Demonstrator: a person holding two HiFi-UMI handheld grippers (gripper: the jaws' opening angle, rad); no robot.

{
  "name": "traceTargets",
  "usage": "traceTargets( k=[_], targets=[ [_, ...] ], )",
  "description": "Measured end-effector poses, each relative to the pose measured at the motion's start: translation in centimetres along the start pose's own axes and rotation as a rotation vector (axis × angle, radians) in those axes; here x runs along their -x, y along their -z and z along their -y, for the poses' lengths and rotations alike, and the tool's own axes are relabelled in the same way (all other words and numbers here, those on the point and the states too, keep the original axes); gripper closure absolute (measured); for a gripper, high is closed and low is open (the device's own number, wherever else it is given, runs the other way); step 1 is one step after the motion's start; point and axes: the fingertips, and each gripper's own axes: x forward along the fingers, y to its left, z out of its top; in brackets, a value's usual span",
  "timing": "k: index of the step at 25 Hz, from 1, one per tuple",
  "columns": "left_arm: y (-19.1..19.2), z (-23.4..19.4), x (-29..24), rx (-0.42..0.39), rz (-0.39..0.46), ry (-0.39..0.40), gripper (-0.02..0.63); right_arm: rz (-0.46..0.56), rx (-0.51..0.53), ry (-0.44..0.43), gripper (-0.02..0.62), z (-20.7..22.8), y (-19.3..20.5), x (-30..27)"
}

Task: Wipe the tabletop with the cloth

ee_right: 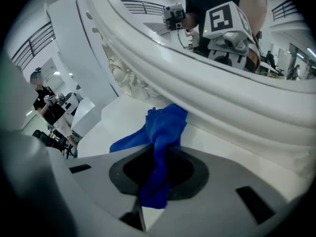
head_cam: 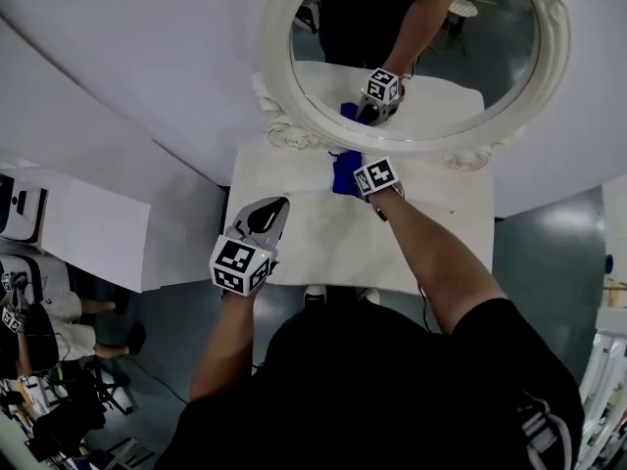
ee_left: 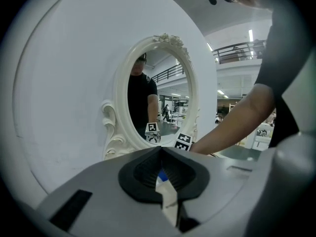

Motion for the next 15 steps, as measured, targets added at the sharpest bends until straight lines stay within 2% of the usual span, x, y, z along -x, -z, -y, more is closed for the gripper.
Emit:
traceTargets(
  k=[15],
  targets=[
    [-2.1, 8.4, -7.9, -0.052, -0.007, 0.152, 0.597, 0.006, -0.159, 0.158, 0.538, 14.4, 9.6, 9.6]
  ],
)
